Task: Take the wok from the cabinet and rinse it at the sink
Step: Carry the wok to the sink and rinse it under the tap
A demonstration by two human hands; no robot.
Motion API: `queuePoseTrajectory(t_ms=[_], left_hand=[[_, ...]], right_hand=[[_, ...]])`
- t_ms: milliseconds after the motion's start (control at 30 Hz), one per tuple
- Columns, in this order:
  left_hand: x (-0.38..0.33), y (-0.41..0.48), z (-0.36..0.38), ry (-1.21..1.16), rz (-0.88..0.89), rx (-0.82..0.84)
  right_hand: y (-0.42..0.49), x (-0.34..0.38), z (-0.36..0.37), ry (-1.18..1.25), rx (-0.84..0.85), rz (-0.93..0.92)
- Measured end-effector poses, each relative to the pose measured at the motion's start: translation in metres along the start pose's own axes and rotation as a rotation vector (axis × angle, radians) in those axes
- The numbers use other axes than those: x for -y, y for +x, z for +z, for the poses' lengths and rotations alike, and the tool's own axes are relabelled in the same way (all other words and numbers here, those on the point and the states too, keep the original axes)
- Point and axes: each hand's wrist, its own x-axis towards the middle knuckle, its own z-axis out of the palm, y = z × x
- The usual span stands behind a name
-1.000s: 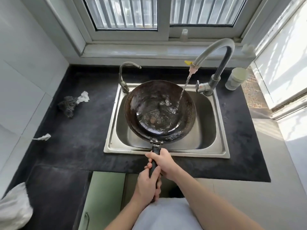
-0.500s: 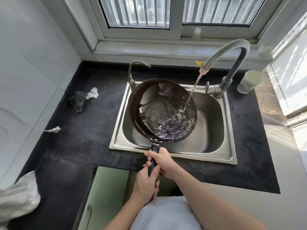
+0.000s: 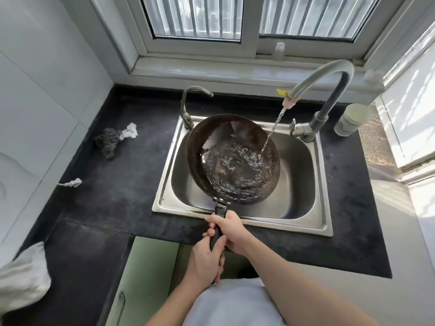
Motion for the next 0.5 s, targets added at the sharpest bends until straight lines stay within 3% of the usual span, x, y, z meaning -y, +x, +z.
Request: queuePoseTrajectory(t_ms=[267, 500], left_hand=[[-0.007, 0.003, 0.002, -0.022, 0.011, -0.079], [-0.004, -0.002, 0.002, -0.065, -0.016, 0.005]], right_hand=[[0.006, 0.012, 0.002, -0.096, 0.058, 0.010], [-0.008, 0.006, -0.001, -0.079, -0.002, 0.020]])
